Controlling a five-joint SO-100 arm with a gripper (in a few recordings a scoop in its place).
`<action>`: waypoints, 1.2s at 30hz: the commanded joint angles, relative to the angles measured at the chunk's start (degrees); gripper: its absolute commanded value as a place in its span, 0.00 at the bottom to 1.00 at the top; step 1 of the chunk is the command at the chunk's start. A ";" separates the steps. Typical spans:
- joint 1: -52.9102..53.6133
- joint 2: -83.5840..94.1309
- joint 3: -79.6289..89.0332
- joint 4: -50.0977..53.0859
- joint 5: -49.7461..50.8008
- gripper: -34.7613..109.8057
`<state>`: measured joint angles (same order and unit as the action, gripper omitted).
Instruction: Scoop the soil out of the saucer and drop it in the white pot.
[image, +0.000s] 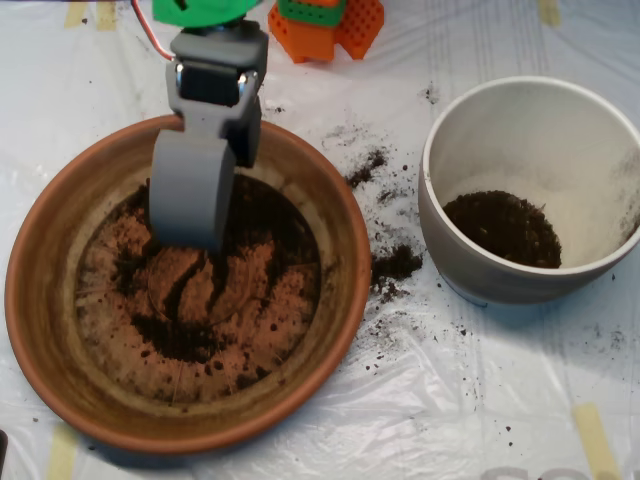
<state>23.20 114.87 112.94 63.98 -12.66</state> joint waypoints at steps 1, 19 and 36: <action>2.72 -1.23 1.93 -2.20 -2.11 0.60; 8.61 -32.43 -15.12 3.16 -4.13 0.71; 6.50 -59.68 -50.10 22.85 -5.10 0.72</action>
<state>30.67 55.02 70.66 83.85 -16.00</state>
